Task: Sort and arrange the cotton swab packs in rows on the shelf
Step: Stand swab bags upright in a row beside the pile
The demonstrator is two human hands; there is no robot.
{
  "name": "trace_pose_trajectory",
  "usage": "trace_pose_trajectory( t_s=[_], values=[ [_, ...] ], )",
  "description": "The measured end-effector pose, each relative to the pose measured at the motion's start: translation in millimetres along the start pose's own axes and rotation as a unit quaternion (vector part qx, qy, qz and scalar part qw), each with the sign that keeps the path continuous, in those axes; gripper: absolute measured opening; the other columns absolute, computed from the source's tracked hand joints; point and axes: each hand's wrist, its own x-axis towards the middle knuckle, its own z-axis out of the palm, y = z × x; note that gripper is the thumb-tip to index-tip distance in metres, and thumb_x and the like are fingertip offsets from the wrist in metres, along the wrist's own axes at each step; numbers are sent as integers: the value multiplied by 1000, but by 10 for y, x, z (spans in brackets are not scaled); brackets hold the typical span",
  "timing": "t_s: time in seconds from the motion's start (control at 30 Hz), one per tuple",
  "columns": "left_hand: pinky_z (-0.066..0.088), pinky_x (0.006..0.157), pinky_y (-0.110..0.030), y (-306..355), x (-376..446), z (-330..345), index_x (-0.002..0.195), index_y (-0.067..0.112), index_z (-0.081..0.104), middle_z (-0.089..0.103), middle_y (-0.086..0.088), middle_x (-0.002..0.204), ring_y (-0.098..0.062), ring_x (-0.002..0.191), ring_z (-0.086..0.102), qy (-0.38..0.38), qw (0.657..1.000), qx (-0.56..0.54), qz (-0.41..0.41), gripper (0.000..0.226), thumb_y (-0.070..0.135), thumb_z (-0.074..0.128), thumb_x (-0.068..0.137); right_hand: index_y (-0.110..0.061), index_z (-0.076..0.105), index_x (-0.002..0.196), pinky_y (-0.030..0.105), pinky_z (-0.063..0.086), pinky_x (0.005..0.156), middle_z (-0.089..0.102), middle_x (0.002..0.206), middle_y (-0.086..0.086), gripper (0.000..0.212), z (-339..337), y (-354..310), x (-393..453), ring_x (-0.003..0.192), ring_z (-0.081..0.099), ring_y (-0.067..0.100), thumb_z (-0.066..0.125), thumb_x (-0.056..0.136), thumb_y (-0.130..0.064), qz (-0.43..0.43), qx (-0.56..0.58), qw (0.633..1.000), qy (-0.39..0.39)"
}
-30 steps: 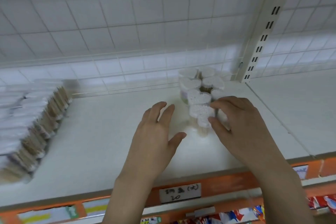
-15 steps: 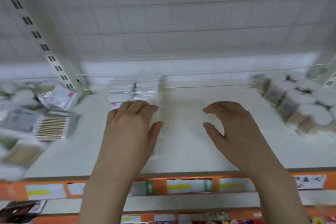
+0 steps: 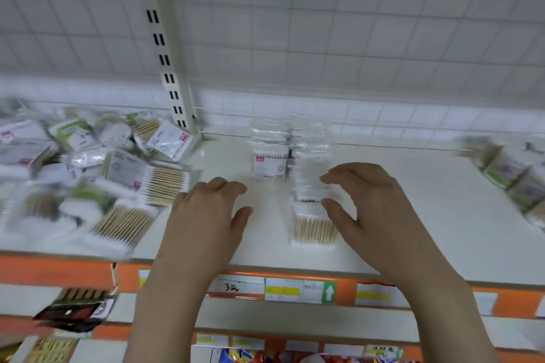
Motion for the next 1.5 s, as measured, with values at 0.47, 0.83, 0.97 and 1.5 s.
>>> trace_pose_trajectory(
  t_s=[0.47, 0.83, 0.97, 1.5],
  values=[
    [48, 80, -42, -836, -90, -339, 107, 16, 66, 63, -3, 101, -28, 94, 59, 4, 997, -41, -66, 25, 25, 64, 83, -19, 58, 119, 17, 30, 89, 53, 121, -8, 30, 651, -619, 337, 115, 42, 11, 57, 90, -24, -58, 59, 995, -56],
    [36, 64, -28, -2102, 142, -577, 91, 7, 61, 51, -3, 85, -27, 82, 55, 40, 994, -57, -79, 33, 35, 71, 75, -19, 44, 134, 16, 29, 94, 48, 130, -4, 46, 1586, -1239, 798, 122, 40, 14, 52, 92, -35, 29, 46, 992, -114],
    [42, 74, -30, -2234, 247, -517, 103, 10, 60, 53, -4, 100, -23, 99, 52, -15, 995, -60, -74, 61, 62, 59, 71, -19, 31, 143, 9, 18, 99, 35, 145, -5, 56, 1684, -1308, 1001, 133, 29, 12, 51, 92, -34, 39, 35, 985, -165],
    [40, 90, -36, -2112, 393, -288, 115, 22, 55, 55, 0, 110, -23, 106, 44, -22, 993, -62, -101, 43, 44, 62, 79, -31, 38, 135, 22, 35, 94, 39, 125, -7, 67, 1736, -1205, 1261, 118, 40, 10, 67, 75, -41, 111, 102, 944, -295]
  ],
)
